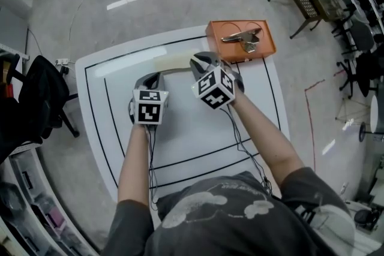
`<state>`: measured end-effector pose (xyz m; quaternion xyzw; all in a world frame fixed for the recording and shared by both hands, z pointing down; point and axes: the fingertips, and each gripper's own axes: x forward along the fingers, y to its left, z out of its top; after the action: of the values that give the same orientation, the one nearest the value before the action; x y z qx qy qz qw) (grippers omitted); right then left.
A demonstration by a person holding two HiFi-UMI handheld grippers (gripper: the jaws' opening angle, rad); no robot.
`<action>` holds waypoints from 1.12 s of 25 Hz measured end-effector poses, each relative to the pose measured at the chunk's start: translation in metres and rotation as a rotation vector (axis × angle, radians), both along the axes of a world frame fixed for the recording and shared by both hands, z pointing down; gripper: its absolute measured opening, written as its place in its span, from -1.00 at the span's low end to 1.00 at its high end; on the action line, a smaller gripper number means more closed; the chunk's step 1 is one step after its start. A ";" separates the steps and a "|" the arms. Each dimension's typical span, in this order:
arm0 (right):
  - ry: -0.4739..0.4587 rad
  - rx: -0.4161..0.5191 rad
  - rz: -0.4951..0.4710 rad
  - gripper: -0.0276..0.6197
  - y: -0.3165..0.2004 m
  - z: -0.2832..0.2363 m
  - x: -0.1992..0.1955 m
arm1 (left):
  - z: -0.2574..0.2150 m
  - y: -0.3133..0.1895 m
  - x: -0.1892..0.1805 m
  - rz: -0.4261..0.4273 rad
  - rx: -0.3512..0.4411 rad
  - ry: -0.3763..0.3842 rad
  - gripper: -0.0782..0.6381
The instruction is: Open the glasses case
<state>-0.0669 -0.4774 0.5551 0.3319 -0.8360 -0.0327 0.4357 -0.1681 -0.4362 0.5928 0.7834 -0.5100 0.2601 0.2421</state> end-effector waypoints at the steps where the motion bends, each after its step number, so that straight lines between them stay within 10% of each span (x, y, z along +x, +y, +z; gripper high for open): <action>1: 0.023 0.001 -0.025 -0.72 0.001 0.003 -0.002 | 0.001 -0.001 0.000 0.001 -0.004 0.001 -0.77; 13: 0.373 0.036 -0.328 -0.13 0.006 0.037 -0.021 | 0.010 -0.002 -0.002 0.002 -0.027 0.007 -0.77; 28: 0.313 0.074 -0.279 -0.27 -0.009 0.013 -0.026 | 0.010 -0.003 -0.003 -0.005 -0.038 0.027 -0.77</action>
<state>-0.0926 -0.4862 0.5685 0.2196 -0.7941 -0.1748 0.5391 -0.1711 -0.4395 0.6033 0.7808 -0.5037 0.2586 0.2643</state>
